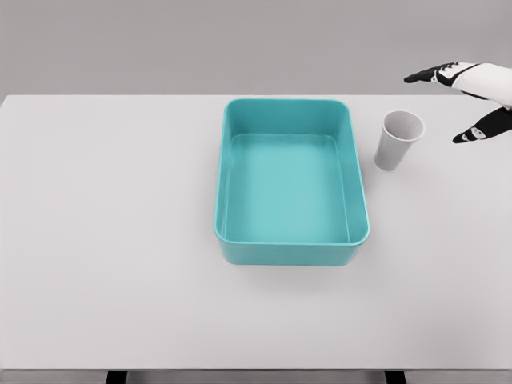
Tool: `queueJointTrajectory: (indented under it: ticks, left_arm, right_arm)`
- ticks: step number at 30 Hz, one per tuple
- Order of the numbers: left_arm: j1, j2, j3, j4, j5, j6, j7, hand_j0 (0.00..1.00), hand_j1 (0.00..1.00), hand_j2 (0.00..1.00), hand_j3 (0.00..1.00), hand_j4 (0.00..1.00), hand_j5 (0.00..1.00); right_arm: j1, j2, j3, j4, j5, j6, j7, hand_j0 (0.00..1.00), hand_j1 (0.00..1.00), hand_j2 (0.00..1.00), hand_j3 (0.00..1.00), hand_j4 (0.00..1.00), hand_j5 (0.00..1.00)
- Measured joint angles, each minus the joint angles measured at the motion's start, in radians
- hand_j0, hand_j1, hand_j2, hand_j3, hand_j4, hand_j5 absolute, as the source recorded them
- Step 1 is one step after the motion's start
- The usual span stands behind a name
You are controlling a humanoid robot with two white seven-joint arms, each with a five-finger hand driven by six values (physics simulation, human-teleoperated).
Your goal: Put the paper cup into the basket with your right arm
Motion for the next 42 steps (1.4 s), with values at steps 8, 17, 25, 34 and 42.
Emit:
queueJointTrajectory:
  ticks: [8,17,25,34,42]
  left_arm:
    - [0.0,0.0,0.0,0.0,0.0,0.0,0.0,1.0,1.0,1.0,1.0,1.0,1.0]
    - [0.0,0.0,0.0,0.0,0.0,0.0,0.001,1.0,1.0,1.0,1.0,1.0,1.0]
    - [0.0,0.0,0.0,0.0,0.0,0.0,0.001,1.0,1.0,1.0,1.0,1.0,1.0]
    - [0.0,0.0,0.0,0.0,0.0,0.0,0.001,1.0,1.0,1.0,1.0,1.0,1.0]
    - [0.0,0.0,0.0,0.0,0.0,0.0,0.0,1.0,1.0,1.0,1.0,1.0,1.0]
  right_arm:
    - [0.005,0.032,-0.001,0.115,-0.247,0.078,0.0,0.99,0.99,0.99,0.99,0.99,0.99]
    - [0.071,0.195,0.005,0.511,-0.597,0.17,0.0,1.0,1.0,1.0,1.0,1.0,1.0]
    - [0.077,0.284,-0.008,0.601,-0.574,0.165,0.0,1.0,1.0,1.0,1.0,1.0,1.0]
    - [0.071,0.322,-0.009,0.595,-0.556,0.168,0.0,1.0,1.0,1.0,1.0,1.0,1.0]
    - [0.063,0.34,-0.011,0.602,-0.554,0.178,0.0,1.0,1.0,1.0,1.0,1.0,1.0]
